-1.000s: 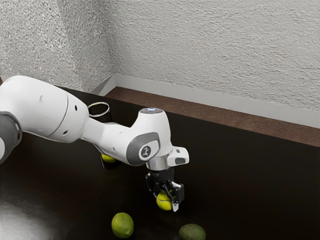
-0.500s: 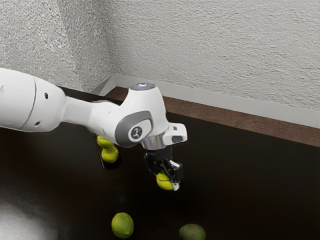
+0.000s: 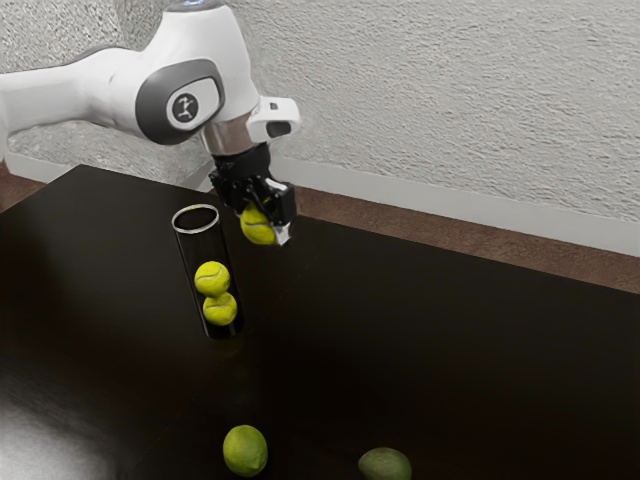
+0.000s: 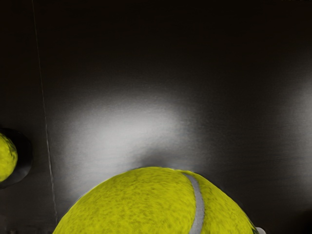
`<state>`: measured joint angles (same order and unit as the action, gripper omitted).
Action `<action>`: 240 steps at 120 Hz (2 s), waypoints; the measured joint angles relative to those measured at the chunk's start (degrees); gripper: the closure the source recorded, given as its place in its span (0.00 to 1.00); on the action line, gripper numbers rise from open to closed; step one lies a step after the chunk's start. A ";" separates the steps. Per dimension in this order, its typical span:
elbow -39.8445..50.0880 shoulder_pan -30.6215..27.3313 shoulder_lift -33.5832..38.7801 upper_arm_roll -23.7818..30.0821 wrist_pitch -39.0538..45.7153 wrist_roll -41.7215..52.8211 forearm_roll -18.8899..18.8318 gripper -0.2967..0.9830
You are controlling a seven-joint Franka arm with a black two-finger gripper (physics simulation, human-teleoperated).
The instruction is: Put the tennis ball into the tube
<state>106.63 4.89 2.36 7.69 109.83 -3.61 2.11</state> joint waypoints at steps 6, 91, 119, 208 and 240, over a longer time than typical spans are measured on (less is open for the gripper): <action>-1.14 -1.76 -0.47 -0.04 -1.45 0.03 -0.45 0.48; -12.04 -14.33 -10.57 -0.03 -8.37 0.34 -4.79 0.48; -17.25 -16.41 -15.70 0.04 -9.02 0.48 -5.75 0.48; -16.17 -17.00 -14.57 0.59 -10.51 0.83 -5.92 0.34; -12.68 -17.52 -3.78 2.89 -10.78 0.97 -5.06 0.26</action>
<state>93.95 -12.63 -1.42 10.59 99.05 -2.65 -2.95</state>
